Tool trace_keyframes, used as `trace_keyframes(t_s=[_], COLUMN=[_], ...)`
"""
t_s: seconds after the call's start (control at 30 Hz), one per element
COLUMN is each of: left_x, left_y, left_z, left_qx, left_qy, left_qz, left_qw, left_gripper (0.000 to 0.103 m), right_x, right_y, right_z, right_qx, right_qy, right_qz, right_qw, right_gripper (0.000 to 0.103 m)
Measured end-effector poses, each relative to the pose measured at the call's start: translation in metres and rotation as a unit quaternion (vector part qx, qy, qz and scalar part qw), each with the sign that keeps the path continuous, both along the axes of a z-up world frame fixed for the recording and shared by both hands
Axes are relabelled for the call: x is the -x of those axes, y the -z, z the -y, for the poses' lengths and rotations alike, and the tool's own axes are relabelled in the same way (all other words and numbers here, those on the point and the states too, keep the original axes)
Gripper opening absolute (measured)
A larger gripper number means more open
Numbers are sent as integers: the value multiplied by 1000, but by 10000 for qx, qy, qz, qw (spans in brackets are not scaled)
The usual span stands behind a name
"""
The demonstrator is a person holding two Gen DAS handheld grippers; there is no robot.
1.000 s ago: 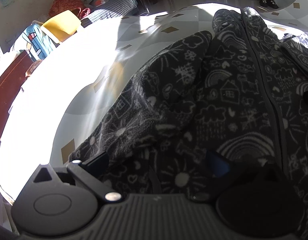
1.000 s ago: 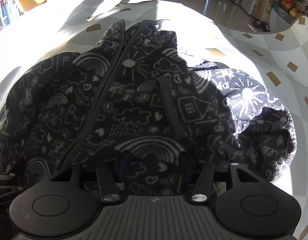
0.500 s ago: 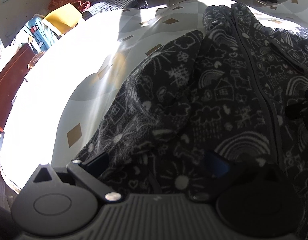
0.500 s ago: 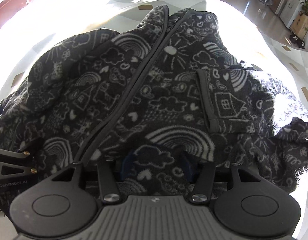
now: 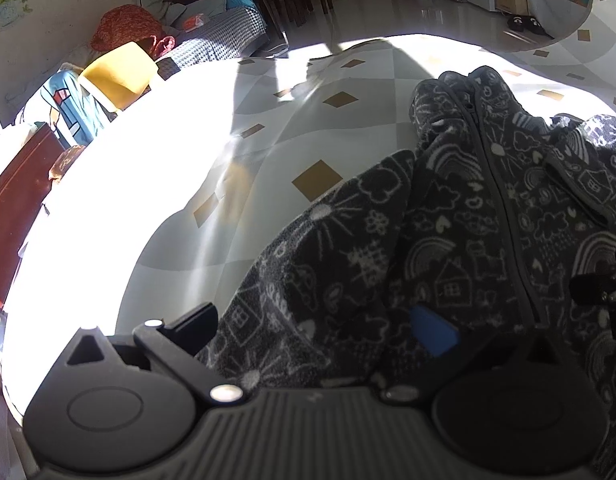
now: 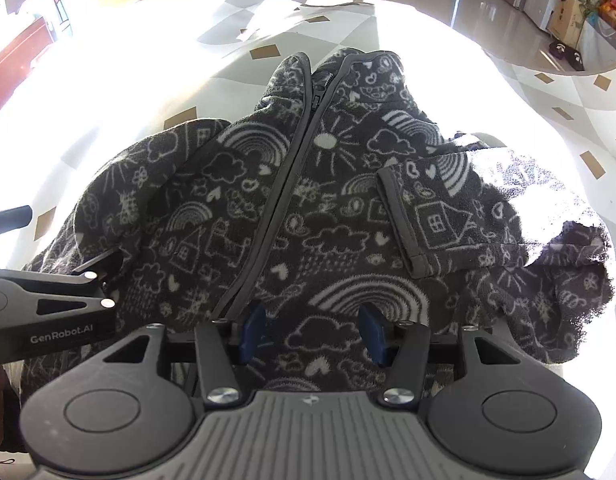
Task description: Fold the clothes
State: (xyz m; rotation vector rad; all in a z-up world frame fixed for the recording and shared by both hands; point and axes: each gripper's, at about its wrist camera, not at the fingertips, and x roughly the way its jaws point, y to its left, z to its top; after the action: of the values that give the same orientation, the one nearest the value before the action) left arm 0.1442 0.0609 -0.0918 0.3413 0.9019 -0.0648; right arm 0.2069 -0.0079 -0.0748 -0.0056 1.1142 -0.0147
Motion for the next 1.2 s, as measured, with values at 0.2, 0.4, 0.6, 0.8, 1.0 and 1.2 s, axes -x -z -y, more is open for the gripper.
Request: trace_keyframes(t_s=[0.2,0.4,0.6,0.8,1.0,1.2], left_x=[-11,-27,-52,-83,-96,-103], left_y=[1,-5,-17,-20,-10,-4], left_z=[4,9,7,-5,-5,4], left_qx=[158,121,150,450,693,763], left_qy=[70,316,459,243,219,381], left_qz=[-195,-187,-76,-99,-330,-422], left_qw=[9997,9993,9988,9986,9968,9955], left_gripper=[103,103,103,92,85,85], right_x=[-2,-7,-14,-20,-26,-31], right_y=[0,4,6,10,14,19], right_z=[5,12,14,11,5,5], right_qx=[-22,-160,-209,-238,-206,-217], right_qy=[199,427,575,540,429,469], right_qz=[22,-41,-80,-133,-161,-246], right_qw=[9998,9989,9981,9982,9987,9984], right_gripper=[52,52,52,52,52,52])
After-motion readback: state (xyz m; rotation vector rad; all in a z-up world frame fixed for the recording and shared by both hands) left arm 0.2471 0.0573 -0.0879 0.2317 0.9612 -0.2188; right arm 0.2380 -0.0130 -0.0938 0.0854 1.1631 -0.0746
